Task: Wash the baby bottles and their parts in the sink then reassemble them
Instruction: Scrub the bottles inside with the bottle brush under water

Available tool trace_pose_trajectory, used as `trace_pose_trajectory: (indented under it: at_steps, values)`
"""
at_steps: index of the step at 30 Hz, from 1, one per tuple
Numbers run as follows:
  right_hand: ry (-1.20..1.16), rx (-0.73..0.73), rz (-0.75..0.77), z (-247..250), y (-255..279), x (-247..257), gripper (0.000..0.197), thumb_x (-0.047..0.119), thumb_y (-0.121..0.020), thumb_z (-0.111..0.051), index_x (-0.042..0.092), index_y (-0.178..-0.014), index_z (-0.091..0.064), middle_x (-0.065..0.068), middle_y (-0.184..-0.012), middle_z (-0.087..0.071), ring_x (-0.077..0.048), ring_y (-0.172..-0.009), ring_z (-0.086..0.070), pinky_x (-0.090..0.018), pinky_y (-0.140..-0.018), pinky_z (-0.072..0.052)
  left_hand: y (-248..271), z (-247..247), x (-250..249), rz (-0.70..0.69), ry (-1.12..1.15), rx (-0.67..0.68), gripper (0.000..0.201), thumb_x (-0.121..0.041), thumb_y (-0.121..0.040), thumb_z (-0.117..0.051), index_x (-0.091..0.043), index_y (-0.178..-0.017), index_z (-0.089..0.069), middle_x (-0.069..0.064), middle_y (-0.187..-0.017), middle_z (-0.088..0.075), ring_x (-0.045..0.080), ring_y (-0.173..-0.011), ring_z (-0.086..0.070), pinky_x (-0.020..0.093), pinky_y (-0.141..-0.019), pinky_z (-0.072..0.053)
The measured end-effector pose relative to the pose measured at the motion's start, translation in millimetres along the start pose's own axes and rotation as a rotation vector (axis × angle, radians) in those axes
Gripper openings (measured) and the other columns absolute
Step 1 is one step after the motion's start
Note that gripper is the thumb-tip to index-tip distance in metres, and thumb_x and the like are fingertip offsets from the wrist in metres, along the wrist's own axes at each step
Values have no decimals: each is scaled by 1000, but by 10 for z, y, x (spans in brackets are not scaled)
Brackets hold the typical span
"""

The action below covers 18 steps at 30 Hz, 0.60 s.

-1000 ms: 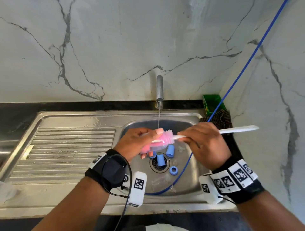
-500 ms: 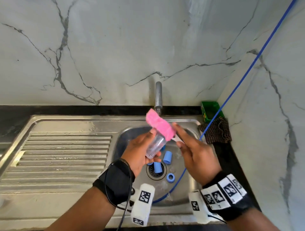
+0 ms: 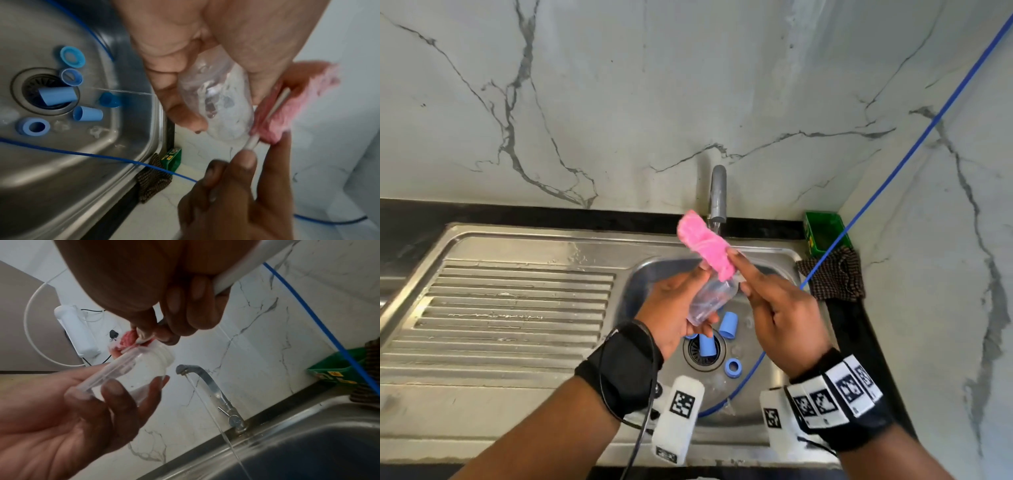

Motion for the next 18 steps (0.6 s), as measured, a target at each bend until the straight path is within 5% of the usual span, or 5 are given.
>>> trace_pose_trajectory:
  at_steps: [4, 8, 12, 14, 18]
  values:
    - [9, 38, -4, 45, 40, -110, 68, 2, -92, -62, 34, -150, -45, 13, -81, -56, -7, -66, -54, -32, -59, -55, -5, 117, -40, 18, 164, -5, 39, -48, -97, -53, -17, -109, -73, 16, -93, -71, 17, -57, -58, 28, -49, -49]
    - [-195, 97, -155, 89, 306, -276, 53, -1, -97, -59, 23, -143, -54, 33, -75, -59, 10, -59, -51, -3, -65, -41, -23, 288, -138, -46, 132, -12, 57, -56, -94, -57, -6, -121, -65, 15, -95, -71, 17, -59, -58, 27, -48, -49]
    - [-740, 141, -505, -143, 152, -201, 42, 19, -107, -43, 50, -132, -56, 7, -63, -55, -2, -49, -37, -19, -50, -38, 37, -37, -115, -155, -23, 55, 39, -45, -93, -58, -11, -102, -75, 24, -91, -68, 21, -57, -57, 29, -47, -48]
    - [-843, 148, -645, -104, 111, -195, 40, 17, -109, -40, 48, -130, -54, 11, -55, -45, -1, -41, -30, -15, -38, -29, 44, -100, -155, -165, -36, 46, 41, -45, -91, -56, -11, -102, -75, 24, -89, -68, 22, -58, -56, 30, -47, -48]
    - [-988, 246, -693, 29, 245, -212, 35, 30, -103, -46, 39, -135, -58, -1, -58, -30, -6, -40, -23, -10, -39, -23, -39, 131, -324, -143, 41, 16, 51, -57, -88, -63, -11, -102, -75, 21, -97, -71, 21, -57, -56, 28, -46, -46]
Point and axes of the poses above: each hand's wrist, its own y-axis away from the middle knuckle, its own z-axis out of the back of the hand, x = y × z, the point moved 4 cm from there along -y, towards the middle knuckle
